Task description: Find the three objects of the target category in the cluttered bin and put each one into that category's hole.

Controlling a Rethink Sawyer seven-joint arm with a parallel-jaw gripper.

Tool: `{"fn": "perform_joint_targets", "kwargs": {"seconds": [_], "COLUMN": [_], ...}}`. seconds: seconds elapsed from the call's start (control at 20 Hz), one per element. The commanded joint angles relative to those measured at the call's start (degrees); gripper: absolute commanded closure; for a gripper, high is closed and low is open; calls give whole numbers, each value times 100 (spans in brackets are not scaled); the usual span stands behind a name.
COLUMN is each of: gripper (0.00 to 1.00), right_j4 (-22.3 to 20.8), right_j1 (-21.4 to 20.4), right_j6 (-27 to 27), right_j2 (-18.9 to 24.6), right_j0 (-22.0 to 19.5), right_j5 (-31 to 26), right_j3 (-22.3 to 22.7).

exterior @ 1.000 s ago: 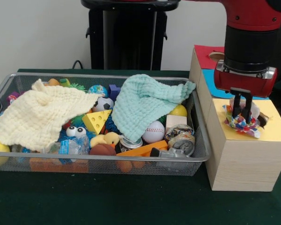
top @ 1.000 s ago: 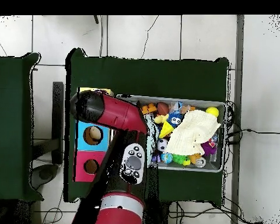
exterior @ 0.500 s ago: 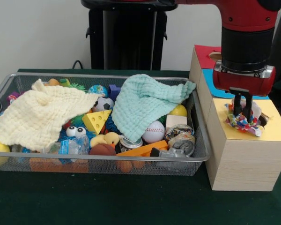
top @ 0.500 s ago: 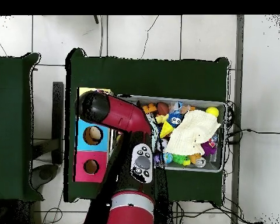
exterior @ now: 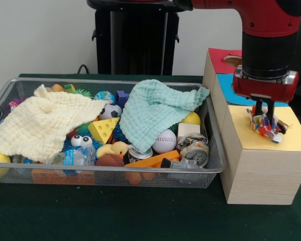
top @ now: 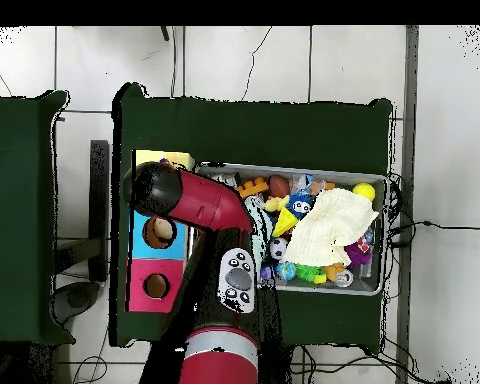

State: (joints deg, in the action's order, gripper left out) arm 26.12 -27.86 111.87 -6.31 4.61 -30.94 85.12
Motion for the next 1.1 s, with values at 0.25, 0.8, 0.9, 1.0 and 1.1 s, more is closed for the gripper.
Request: {"fn": "perform_joint_targets", "kwargs": {"seconds": [0.25, 0.8, 0.9, 1.0, 1.1], "gripper": [100, 100, 100, 0, 0], "right_j4": [-397, -526, -610, -623, -641], "right_j1": [461, 659, 656, 641, 621], "right_j6": [603, 462, 413, 461, 514], "right_j2": [288, 180, 109, 145, 96], "right_j0": [164, 150, 196, 166, 218], "right_j5": [-92, 1, -1, 26, 99], "right_j3": [474, 257, 215, 226, 228]}}
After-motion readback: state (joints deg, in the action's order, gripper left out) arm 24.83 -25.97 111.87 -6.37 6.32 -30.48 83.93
